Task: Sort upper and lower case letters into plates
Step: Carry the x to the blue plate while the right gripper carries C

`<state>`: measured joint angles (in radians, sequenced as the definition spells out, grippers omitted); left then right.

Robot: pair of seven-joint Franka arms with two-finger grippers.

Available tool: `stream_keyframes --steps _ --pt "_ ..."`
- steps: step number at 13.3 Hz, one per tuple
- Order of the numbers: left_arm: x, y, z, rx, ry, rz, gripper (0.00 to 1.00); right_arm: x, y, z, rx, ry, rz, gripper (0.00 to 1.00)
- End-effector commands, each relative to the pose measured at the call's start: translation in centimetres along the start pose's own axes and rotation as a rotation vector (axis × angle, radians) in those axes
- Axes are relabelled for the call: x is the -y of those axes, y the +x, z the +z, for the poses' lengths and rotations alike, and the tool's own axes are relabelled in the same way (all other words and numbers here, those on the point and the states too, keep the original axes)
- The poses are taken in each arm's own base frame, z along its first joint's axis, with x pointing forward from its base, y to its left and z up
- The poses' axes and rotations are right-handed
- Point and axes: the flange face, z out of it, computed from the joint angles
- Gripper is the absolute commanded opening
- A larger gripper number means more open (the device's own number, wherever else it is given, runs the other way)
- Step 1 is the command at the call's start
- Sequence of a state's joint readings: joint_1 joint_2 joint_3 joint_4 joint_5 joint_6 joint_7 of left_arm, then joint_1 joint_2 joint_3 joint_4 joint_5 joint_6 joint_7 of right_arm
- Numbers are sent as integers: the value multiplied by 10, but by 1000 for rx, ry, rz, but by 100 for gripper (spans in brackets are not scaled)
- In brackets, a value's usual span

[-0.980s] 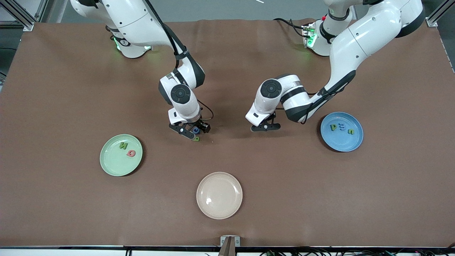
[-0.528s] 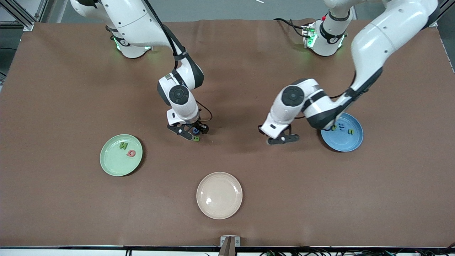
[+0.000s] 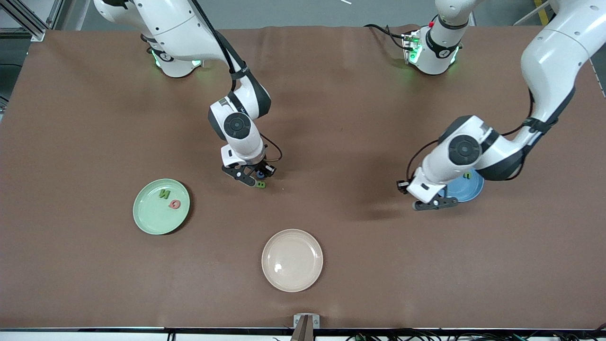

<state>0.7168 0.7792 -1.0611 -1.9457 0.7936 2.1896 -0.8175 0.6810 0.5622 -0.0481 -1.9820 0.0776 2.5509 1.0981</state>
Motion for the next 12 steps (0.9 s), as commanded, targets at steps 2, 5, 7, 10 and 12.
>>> stream_keyframes --steps 2,5,7,10,12 --pt "61 1 5 32 4 57 11 -8 9 -8 28 -41 27 0" --pt "93 -2 15 49 13 88 12 -2 35 -46 60 -79 40 0" --pt "106 -6 21 65 12 111 12 -9 72 -67 79 -92 -5 0" --pt "126 -10 35 78 43 138 12 -61 149 -105 92 -66 -116 0" --pt "137 -9 40 86 49 147 12 -98 189 -108 103 -57 -179 0"
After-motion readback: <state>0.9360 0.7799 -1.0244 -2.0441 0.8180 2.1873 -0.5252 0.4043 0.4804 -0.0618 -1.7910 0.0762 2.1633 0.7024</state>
